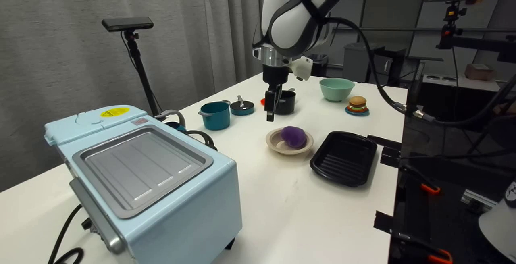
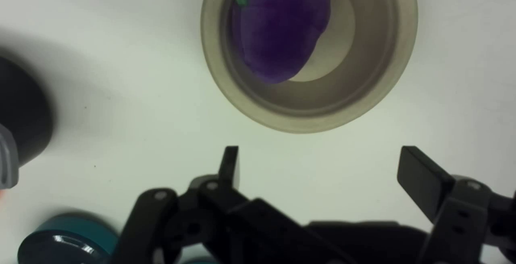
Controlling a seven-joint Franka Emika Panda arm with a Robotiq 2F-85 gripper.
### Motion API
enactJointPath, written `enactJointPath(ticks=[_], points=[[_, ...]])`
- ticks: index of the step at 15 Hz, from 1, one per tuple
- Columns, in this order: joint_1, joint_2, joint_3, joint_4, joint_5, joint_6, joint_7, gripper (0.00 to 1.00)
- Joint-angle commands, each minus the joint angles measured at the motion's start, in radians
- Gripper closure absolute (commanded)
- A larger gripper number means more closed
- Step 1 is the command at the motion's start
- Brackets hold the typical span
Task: Pick up the eggplant plush toy from the table and put it on the plate
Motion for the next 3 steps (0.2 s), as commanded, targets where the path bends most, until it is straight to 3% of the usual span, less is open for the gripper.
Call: enactJointPath(ticks=[1,3], points=[[0.008,0.000,-0.008,0.002,0.003,-0.003,-0.002,0.00],[0.008,-0.001,-0.008,0.002,0.003,-0.003,-0.002,0.00]])
